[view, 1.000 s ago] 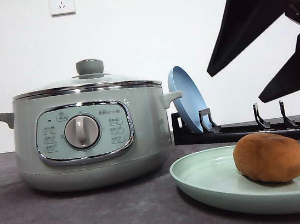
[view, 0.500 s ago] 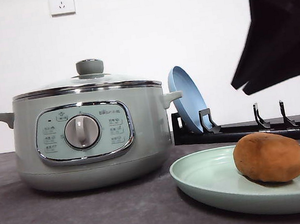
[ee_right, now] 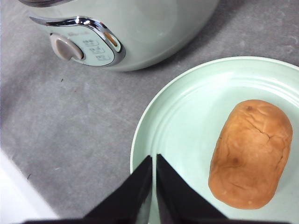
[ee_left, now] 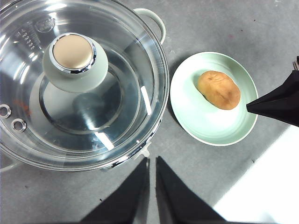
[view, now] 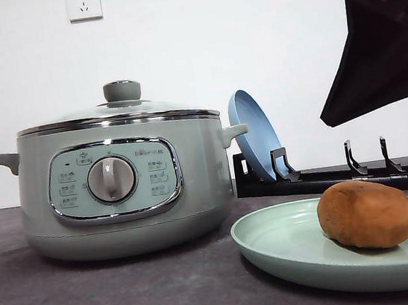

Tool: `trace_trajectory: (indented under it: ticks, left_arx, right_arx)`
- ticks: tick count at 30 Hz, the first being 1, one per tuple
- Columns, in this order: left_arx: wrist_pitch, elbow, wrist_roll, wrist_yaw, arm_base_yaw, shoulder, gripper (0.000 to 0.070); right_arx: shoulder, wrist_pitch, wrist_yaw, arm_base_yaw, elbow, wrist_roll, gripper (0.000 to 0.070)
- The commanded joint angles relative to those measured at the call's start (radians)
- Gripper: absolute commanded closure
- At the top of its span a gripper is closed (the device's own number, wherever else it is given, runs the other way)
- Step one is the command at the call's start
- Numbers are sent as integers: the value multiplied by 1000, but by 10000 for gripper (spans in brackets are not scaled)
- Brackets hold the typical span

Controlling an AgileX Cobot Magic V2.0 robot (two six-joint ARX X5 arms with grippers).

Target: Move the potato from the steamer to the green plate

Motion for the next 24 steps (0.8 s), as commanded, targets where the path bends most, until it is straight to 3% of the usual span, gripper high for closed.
trace_trajectory:
  ticks: [1,11,13,18,24]
  left_arx:
    - [7,26,-2,3,-5,10,685]
    - [9,26,0,2,-3,6,685]
    - [17,26,52,0,-1,-11,685]
    - [241,13,58,-1,34,-110,685]
    - [549,-81,28,-1,173,-308,685]
  right_arx:
    - [5,7,0,6,5,9,700]
    - [5,7,0,6,5,9,700]
    - [5,7,0,6,5,9,700]
    - [5,9,1,6,5,9,700]
    - [5,14,6,6,5,9,700]
